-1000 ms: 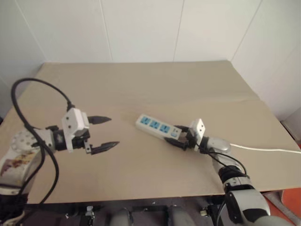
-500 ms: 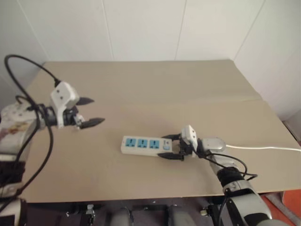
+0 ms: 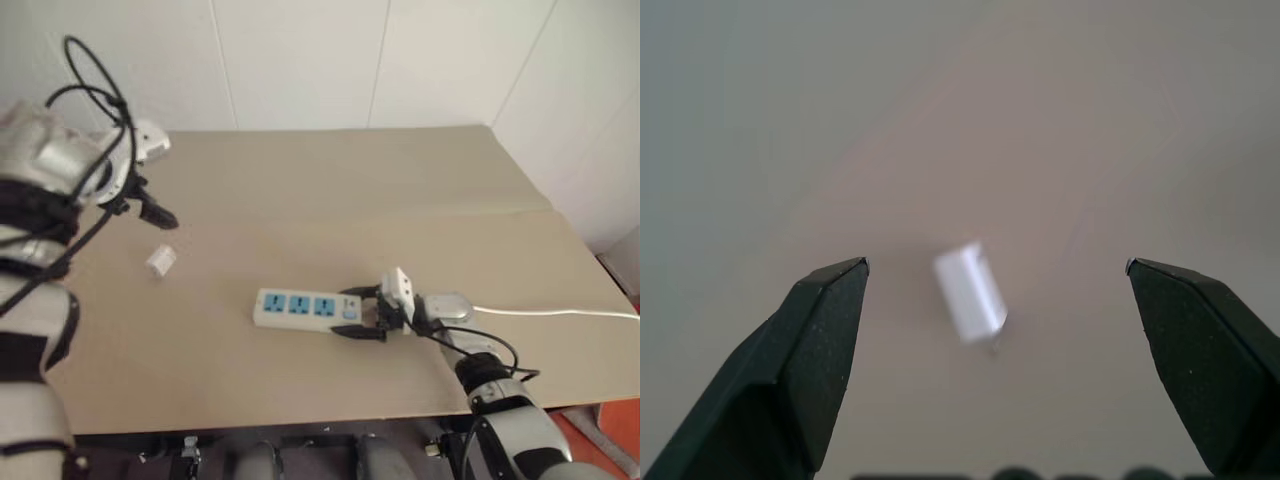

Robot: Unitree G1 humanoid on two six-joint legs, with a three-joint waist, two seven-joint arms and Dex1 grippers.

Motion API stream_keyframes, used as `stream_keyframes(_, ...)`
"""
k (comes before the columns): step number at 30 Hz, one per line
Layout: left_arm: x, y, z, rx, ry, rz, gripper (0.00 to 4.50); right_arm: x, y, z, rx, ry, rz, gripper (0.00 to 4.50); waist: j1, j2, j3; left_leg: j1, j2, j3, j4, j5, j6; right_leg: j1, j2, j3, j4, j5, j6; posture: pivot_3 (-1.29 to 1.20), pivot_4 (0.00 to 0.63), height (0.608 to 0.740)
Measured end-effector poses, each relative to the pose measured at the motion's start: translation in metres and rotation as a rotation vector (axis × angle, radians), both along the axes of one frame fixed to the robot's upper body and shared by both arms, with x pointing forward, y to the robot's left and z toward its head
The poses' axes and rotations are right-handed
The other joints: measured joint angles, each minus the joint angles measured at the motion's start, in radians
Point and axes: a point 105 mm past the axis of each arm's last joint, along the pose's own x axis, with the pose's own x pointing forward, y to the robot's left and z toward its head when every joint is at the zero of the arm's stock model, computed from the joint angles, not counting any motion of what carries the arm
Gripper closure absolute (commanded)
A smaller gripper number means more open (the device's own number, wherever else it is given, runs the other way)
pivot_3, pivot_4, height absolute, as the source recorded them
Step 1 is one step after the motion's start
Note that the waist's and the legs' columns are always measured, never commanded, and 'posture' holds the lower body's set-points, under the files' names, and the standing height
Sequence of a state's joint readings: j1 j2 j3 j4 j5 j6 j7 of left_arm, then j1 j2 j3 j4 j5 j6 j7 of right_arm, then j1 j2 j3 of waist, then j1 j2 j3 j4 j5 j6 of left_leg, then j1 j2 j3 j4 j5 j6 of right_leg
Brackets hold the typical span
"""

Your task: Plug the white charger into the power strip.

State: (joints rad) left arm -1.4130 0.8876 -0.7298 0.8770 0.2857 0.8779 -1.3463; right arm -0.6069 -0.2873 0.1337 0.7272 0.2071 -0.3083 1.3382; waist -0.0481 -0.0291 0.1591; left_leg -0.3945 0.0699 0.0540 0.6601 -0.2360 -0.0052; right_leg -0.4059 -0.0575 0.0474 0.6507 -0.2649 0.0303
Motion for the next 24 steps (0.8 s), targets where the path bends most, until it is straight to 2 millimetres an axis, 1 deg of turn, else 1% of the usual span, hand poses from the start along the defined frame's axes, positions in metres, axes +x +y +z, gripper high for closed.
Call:
stream_keyframes(2,0.0,0.004,-0.012,0.008,0.049,0.064,0.0,-0.001,0.0,0.0,0.003,-0.004,-0.005,1.08,0.0,-0.001,0.001,-0.001,0.0,-0.001,0.0,0.0,0.0,0.0,0.0,0.0,0.0,0.0,0.0,0.0,0.15,0.74)
stream_keyframes(4,0.001,0.001,-0.016,0.001,0.076,0.126,0.0,-0.002,-0.002,-0.001,0.009,-0.009,-0.017,1.08,0.003,-0.003,0.001,-0.002,0.0,-0.001,0.0,0.0,0.0,-0.001,0.0,-0.001,-0.001,0.0,0.0,0.0,0.15,0.74)
stream_keyframes(6,0.003,-0.001,-0.017,-0.001,0.085,0.147,0.0,-0.003,-0.001,-0.001,0.015,-0.019,-0.027,1.08,0.002,-0.003,0.001,-0.003,0.0,-0.001,0.0,0.0,0.0,-0.001,0.0,-0.001,-0.001,0.0,0.0,0.0,0.15,0.74)
stream_keyframes(11,0.005,0.003,-0.023,-0.007,0.059,0.204,0.0,-0.006,-0.002,-0.001,0.021,-0.027,-0.043,1.08,0.002,-0.003,0.001,-0.003,0.0,-0.002,0.0,0.0,0.0,-0.001,0.0,-0.001,-0.001,0.0,0.0,0.0,0.15,0.74)
stream_keyframes(17,0.014,-0.001,-0.036,-0.015,0.008,0.225,0.0,-0.009,-0.001,-0.002,0.031,-0.025,-0.067,1.08,0.003,-0.004,0.001,-0.004,0.0,-0.003,0.0,0.0,0.0,-0.001,-0.001,-0.001,-0.001,0.0,0.0,0.0,0.15,0.74)
stream_keyframes(21,0.02,-0.001,-0.037,-0.042,-0.06,0.246,0.0,-0.011,-0.001,-0.002,0.034,-0.022,-0.08,1.08,0.003,-0.004,0.001,-0.004,0.0,-0.003,0.0,0.0,0.0,-0.001,-0.001,-0.002,-0.001,0.0,0.0,0.0,0.15,0.74)
stream_keyframes(22,0.022,0.0,-0.039,-0.047,-0.076,0.254,0.0,-0.012,-0.001,-0.002,0.035,-0.021,-0.084,1.08,0.003,-0.004,0.001,-0.004,0.0,-0.003,0.0,0.0,0.0,-0.001,-0.001,-0.002,-0.001,0.0,0.0,0.0,0.15,0.74)
stream_keyframes(24,0.022,0.003,-0.051,-0.042,-0.08,0.275,0.0,-0.015,-0.001,-0.002,0.036,-0.021,-0.089,1.08,0.004,-0.004,0.001,-0.004,0.0,-0.003,0.0,0.0,0.0,-0.001,-0.001,-0.002,0.0,0.0,0.0,0.0,0.15,0.74)
